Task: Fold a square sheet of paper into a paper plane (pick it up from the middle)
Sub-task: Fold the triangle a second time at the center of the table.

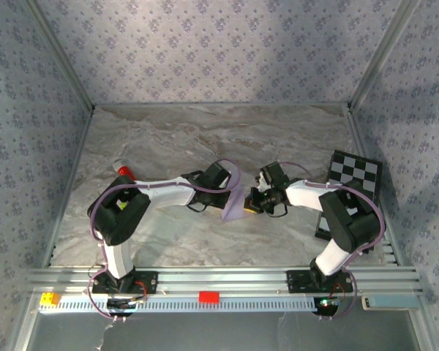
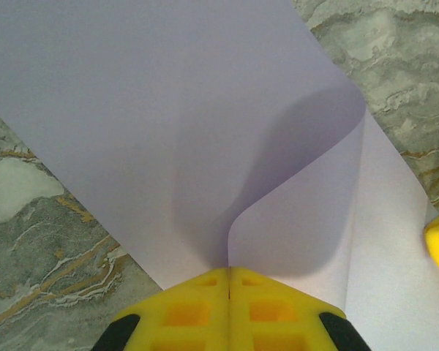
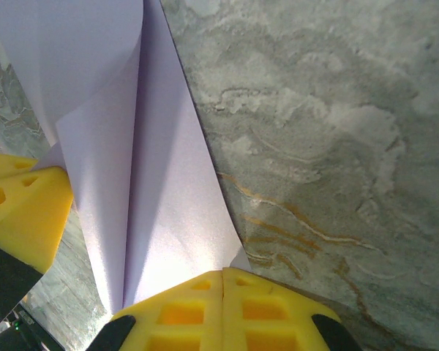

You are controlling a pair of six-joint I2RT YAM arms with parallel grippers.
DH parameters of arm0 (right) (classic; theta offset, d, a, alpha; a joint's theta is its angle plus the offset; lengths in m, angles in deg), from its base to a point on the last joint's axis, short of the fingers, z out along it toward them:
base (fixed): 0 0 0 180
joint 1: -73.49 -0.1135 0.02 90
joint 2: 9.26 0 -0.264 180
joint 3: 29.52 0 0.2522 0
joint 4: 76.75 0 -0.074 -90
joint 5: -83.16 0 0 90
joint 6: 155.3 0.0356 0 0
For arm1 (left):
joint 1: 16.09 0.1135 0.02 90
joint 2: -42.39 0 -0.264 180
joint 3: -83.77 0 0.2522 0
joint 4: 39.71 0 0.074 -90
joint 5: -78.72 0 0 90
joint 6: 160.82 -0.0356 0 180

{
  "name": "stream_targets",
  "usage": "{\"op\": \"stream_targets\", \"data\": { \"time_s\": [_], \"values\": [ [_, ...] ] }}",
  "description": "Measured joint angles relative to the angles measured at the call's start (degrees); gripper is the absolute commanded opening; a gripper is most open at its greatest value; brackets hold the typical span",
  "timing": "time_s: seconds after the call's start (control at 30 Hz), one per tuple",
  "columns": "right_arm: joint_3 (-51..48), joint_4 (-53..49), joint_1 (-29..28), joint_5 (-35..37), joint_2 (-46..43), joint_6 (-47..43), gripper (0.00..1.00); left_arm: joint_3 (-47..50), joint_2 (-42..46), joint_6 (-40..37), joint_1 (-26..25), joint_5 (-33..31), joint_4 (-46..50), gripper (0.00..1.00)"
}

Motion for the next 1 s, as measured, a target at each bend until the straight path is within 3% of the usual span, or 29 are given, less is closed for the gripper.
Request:
{"op": "stream_targets", "data": {
  "time_s": [0.6, 1.0],
  "values": [
    [0.0, -0.02, 0.02, 0.0, 0.0, 0.0, 0.01, 0.0, -0.9, 0.44, 0.0, -0.37, -0.07, 0.01],
    [-0.37, -0.68, 0.15, 0.33, -2.23, 0.02, 0.07, 0.07, -0.94, 0.42, 0.0, -0.37, -0.48, 0.0]
  ]
}}
